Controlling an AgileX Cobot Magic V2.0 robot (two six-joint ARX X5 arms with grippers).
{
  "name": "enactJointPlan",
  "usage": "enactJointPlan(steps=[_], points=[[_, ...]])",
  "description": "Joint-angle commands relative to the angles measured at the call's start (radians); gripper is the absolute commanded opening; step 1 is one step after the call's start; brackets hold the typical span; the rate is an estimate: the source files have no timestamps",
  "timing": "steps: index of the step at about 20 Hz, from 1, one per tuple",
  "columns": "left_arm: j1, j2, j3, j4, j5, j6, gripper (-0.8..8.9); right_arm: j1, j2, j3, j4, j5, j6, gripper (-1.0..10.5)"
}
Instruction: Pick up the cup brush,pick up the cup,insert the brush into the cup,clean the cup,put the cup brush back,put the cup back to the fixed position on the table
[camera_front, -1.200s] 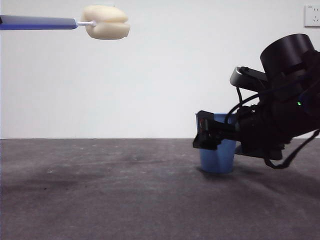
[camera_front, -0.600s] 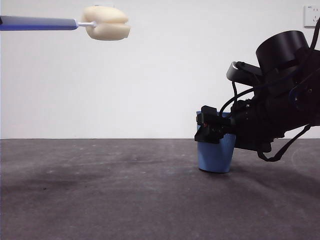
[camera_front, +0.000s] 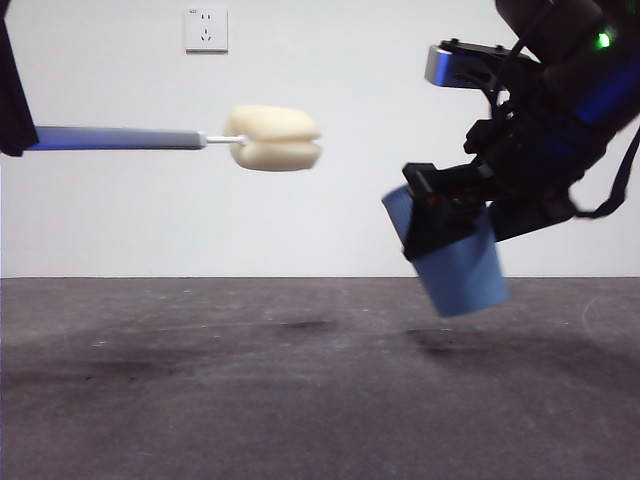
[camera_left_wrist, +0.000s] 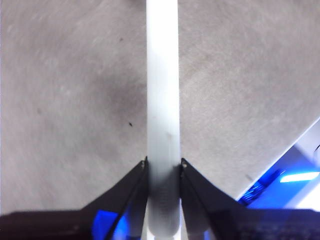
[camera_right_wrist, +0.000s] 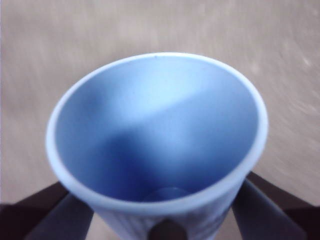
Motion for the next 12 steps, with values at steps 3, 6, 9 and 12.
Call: enactJointPlan(steps=[3,6,9,12], points=[[-0.001,0.008,-0.003,-0.010,0.051,0.232,-0.08,0.073,0.002,0.093,-0.284,0.239,-0.350,-0.2],[-0.002,0.012,-0.003,-0.048,0.087,0.277,-0.08,0.135,0.002,0.129,-0.313,0.343,-0.513,-0.2],[-0.002,0.037,-0.003,-0.072,0.108,0.276,-0.08,0.196,0.002,0.145,-0.314,0.398,-0.676,-0.2],[-0.015,0.058,-0.003,-0.063,0.112,0.275,-0.08,0.235,0.002,0.145,-0.318,0.439,-0.763,-0.2]])
